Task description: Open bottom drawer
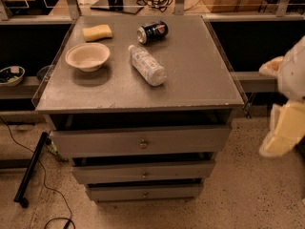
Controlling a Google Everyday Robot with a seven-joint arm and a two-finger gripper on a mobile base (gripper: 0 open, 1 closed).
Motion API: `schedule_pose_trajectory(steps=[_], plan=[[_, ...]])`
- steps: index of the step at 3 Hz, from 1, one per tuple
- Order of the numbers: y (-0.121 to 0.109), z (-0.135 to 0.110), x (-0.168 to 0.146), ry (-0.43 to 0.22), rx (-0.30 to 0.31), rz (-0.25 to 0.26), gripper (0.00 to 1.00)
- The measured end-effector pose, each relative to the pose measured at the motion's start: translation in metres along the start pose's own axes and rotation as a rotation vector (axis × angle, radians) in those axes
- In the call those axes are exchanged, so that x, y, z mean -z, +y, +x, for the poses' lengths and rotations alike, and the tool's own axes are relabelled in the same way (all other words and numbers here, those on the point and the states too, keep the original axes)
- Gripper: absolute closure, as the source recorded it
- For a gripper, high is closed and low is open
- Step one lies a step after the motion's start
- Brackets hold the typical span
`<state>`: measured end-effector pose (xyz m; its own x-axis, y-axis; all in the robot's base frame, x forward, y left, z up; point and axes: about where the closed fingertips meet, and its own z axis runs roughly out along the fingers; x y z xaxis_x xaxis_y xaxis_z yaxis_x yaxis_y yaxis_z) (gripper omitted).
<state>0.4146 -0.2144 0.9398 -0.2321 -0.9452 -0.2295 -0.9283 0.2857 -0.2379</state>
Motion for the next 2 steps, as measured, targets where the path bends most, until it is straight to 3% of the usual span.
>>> schedule_pose_trajectory(steps=[2], plan=[[0.043, 0.030, -0.060, -0.005, -0.011, -0.153, 0.00]])
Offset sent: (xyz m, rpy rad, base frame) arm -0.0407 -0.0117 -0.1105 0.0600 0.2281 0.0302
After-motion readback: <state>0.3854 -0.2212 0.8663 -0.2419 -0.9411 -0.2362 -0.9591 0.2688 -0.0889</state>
